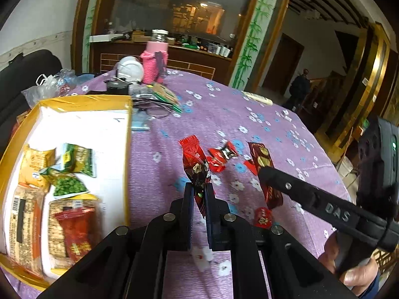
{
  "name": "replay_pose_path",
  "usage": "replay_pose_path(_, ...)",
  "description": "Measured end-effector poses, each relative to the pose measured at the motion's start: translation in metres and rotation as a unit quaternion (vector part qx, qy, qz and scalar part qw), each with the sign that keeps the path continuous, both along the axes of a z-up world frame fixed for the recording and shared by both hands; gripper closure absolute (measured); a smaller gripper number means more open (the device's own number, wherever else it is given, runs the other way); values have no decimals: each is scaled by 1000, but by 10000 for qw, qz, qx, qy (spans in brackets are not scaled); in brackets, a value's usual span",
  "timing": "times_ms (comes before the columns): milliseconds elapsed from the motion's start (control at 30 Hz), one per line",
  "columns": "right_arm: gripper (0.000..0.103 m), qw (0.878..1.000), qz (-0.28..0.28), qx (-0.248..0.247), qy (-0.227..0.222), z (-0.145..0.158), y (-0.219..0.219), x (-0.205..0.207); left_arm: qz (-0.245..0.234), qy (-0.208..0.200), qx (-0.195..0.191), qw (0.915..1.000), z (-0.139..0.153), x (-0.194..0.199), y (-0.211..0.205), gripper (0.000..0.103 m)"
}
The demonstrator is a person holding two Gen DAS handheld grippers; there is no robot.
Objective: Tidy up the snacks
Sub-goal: 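Carry the red candy over the tray with the left gripper while the right gripper carries the chocolate bar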
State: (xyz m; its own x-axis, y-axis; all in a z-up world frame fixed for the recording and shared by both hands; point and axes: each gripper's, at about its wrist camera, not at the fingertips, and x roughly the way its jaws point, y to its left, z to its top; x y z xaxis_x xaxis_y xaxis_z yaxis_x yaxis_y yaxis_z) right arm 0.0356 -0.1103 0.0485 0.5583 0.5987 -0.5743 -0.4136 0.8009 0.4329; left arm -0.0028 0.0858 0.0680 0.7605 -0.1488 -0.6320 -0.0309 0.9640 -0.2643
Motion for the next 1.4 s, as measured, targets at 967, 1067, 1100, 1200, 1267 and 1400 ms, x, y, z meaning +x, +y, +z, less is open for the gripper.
replay_pose_path(967, 77, 9834, 1749, -463, -161, 17, 156, -70, 1418, 76, -394, 9891, -23, -34, 168, 96)
replay_pose_path(1067, 77, 9810, 1828, -642, -103, 9, 175, -72, 1433, 130, -429, 9887, -30, -33, 175, 96)
replay_pose_path(1100, 77, 9802, 1847, -703, -79, 6, 180, -72, 1434, 142, -444, 9886, -31, -33, 177, 96)
replay_pose_path(1200, 77, 9791, 1829, -886, -56, -2, 190, -72, 1432, 183, -516, 9882, -39, -31, 180, 96)
replay_pose_path(1267, 77, 9786, 1815, -962, -129, -5, 194, -71, 1428, 209, -541, 9880, -42, -30, 183, 96)
replay_pose_path(1400, 77, 9783, 1780, -1023, -281, -5, 198, -74, 1380, 237, -618, 9882, -47, -28, 183, 96)
